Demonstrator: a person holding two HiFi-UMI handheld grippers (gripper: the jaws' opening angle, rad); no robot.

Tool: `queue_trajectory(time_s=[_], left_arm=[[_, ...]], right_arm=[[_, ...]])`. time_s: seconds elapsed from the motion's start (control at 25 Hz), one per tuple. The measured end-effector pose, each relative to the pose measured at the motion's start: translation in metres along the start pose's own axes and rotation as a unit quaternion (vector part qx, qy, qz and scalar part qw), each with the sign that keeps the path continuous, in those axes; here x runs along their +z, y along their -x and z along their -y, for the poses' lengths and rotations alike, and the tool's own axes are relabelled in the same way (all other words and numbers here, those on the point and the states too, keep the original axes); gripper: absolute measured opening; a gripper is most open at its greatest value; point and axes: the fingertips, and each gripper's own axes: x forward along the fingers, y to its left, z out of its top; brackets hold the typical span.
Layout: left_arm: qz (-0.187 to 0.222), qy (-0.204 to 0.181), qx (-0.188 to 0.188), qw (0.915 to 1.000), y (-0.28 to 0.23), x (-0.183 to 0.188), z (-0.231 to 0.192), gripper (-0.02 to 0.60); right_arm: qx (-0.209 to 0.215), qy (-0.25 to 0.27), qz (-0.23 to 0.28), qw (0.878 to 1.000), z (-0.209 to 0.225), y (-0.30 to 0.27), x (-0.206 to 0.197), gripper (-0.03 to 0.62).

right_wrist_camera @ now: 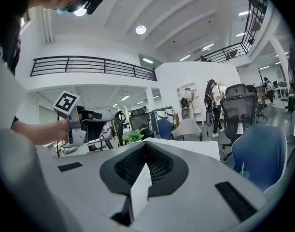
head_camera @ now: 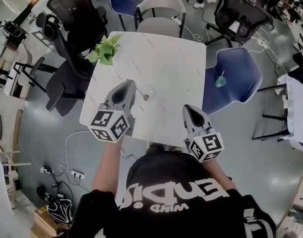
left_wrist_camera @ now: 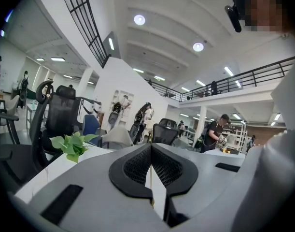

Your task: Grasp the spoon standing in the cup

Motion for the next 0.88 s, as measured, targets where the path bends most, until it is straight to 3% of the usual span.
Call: queue_trajectory(time_s=[0.28, 0.88], left_arm=[[0.029, 0.039, 0.014, 0.9987, 0.033, 0.003, 0.009, 0.014], [0.018, 0.033, 0.046, 0.9982, 0.074, -0.040, 0.029, 0.014]], right_arm=[[0.004, 0.001, 0.007, 1.000, 0.002, 0.003, 0.005, 0.012], [0.014, 0.000, 0.009, 1.000, 0.007, 0.008, 0.005, 0.012]])
